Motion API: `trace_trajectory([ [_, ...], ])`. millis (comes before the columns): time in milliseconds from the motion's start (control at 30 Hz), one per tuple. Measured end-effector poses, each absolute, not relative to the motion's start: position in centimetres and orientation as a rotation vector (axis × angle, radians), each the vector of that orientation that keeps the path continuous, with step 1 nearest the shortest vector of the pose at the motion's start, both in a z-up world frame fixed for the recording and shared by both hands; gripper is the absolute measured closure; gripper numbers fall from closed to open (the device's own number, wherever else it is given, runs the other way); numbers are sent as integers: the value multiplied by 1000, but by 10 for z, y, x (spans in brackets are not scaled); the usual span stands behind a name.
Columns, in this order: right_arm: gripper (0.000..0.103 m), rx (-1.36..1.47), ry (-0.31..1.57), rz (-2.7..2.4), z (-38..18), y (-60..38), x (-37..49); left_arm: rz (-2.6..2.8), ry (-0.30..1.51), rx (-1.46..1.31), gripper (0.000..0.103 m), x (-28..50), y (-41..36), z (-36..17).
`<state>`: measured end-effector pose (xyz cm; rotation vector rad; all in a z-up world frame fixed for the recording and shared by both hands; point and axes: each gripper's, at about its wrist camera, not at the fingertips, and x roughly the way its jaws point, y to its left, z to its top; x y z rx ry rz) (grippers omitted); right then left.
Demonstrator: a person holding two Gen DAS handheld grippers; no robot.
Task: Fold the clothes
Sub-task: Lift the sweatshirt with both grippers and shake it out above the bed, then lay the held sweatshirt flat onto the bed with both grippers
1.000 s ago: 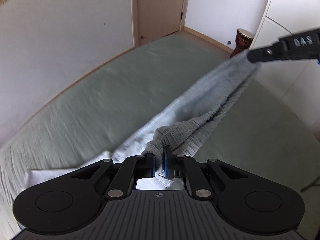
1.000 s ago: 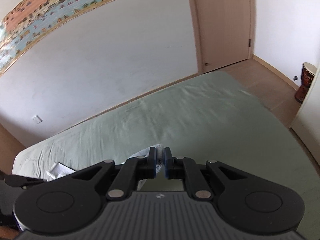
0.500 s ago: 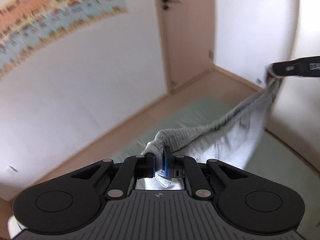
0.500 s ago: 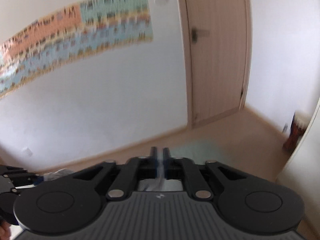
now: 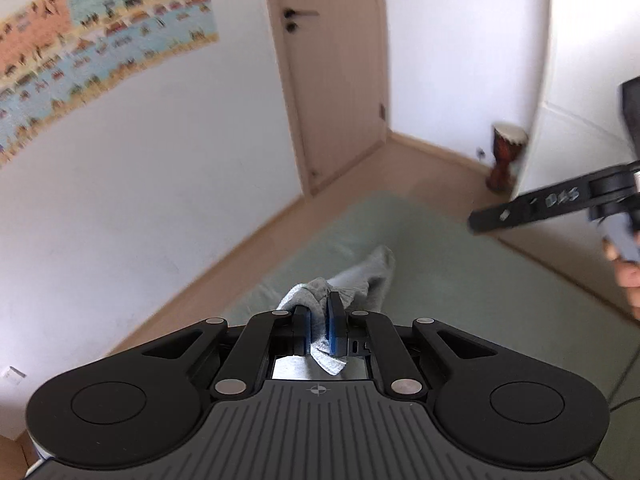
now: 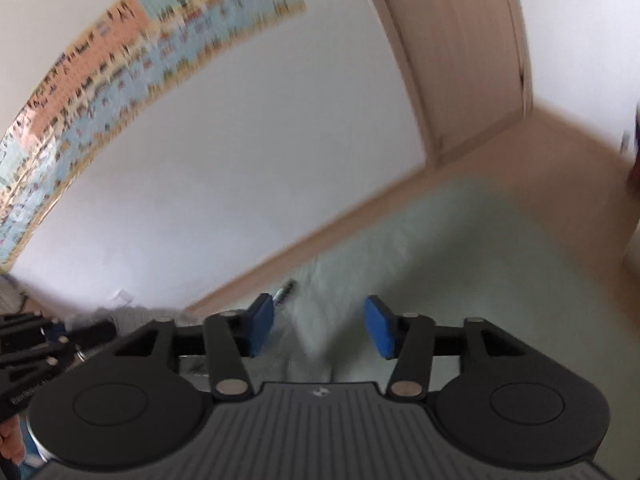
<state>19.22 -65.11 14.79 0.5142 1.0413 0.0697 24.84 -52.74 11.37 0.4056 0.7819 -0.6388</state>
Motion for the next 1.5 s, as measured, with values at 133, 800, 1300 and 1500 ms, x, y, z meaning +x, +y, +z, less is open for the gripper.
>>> trace_trajectory([
  [133,48,610,1136,69,112,-635,160,-708,831,391,96,234,-516,88],
  [800,22,-222,1072,505,29,-503,83,-829,891,414,96,230,-525,48],
  [1300,96,-203,1158,490,25,-517,134,-792,903,514,96,247,-498,36],
  [1500,97,-177,1223,420,54,-531,151,-766,991,625,96,266,-496,8],
])
